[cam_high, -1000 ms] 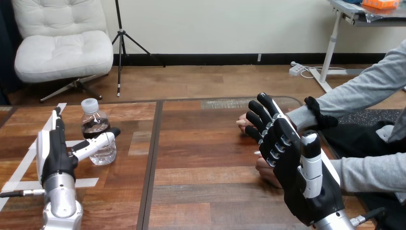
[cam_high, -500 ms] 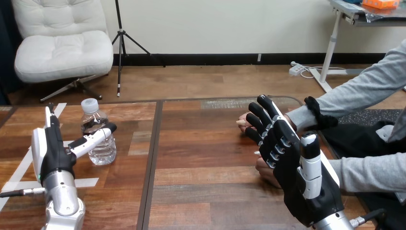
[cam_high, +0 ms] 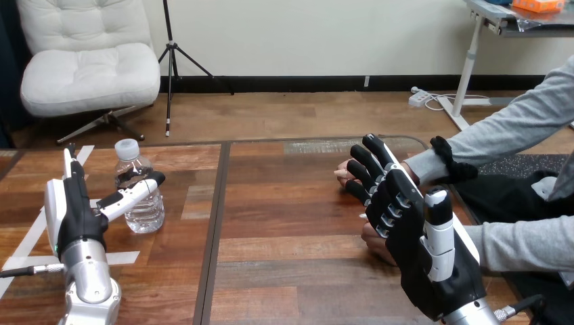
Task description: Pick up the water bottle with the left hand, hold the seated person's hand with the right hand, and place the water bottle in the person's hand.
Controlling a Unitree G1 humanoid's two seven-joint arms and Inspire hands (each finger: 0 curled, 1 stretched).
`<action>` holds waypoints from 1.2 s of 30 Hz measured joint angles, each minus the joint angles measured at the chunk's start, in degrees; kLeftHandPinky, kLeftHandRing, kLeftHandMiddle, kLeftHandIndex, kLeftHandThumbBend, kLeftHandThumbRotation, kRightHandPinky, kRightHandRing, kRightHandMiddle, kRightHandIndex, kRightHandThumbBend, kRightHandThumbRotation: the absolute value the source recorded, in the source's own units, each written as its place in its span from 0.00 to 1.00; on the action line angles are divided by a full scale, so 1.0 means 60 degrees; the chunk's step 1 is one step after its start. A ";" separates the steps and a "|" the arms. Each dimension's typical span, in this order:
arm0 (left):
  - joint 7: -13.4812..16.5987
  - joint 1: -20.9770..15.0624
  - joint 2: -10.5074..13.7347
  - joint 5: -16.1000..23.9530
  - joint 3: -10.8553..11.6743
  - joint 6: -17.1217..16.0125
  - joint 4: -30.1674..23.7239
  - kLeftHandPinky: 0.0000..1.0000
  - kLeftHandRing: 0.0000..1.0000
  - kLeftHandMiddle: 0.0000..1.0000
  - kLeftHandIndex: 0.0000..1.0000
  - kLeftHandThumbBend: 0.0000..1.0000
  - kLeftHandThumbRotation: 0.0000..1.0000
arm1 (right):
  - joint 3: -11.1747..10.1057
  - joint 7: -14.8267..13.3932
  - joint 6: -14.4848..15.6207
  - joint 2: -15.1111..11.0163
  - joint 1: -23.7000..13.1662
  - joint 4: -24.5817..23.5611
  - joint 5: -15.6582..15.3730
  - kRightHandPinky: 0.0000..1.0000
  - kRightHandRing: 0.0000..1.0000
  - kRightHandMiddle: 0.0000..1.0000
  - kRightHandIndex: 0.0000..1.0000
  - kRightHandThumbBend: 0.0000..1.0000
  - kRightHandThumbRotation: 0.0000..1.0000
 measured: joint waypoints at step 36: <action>0.0044 -0.0797 0.0037 -0.0182 0.0030 0.0340 0.0687 0.85 0.97 1.00 1.00 1.00 0.29 | -0.0015 0.0018 -0.0001 -0.0003 0.0000 0.0000 0.0054 1.00 1.00 0.99 0.99 0.92 1.00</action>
